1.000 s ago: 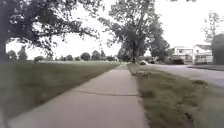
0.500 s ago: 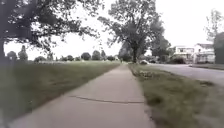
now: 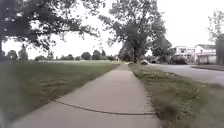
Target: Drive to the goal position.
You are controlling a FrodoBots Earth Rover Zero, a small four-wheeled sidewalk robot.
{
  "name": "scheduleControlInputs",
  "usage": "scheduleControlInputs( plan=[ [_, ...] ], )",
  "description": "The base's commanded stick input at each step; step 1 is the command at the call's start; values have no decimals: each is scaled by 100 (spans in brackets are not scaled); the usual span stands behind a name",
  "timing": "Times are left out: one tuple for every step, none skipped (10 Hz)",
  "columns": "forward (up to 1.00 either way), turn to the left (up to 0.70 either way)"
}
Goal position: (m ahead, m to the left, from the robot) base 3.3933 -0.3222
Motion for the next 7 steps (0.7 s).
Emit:
scheduleControlInputs(
  plan=[
    [70, 0],
    [70, 0],
    [70, 0],
    [70, 0],
    [70, 0],
    [70, 0],
    [70, 0]
  ],
)
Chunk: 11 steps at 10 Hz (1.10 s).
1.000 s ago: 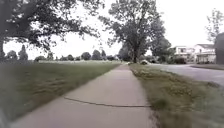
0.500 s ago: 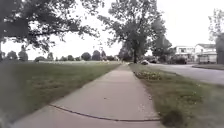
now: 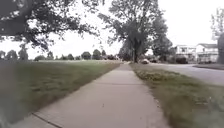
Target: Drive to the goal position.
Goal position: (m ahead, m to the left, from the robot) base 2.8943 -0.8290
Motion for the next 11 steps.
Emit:
scheduleControlInputs(
  plan=[
    [70, 0],
    [70, 0],
    [70, 0],
    [70, 0],
    [70, 0],
    [70, 0],
    [70, 0],
    [70, 0],
    [70, 0],
    [70, 0],
    [70, 0]
  ],
)
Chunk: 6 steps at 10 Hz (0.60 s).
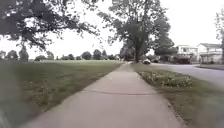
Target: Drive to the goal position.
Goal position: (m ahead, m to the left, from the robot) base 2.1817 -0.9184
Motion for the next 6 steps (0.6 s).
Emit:
scheduleControlInputs(
  plan=[
    [70, 0],
    [70, 0],
    [70, 0],
    [70, 0],
    [70, 0],
    [70, 0]
  ],
)
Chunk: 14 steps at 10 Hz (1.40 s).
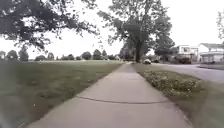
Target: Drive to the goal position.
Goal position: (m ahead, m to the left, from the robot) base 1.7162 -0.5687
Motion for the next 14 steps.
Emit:
scheduleControlInputs(
  plan=[
    [70, 0],
    [70, 0],
    [70, 0],
    [70, 0],
    [70, 0],
    [70, 0],
    [70, 0],
    [70, 0],
    [70, 0],
    [70, 0],
    [70, 0],
    [70, 0],
    [70, 0],
    [70, 0]
  ],
)
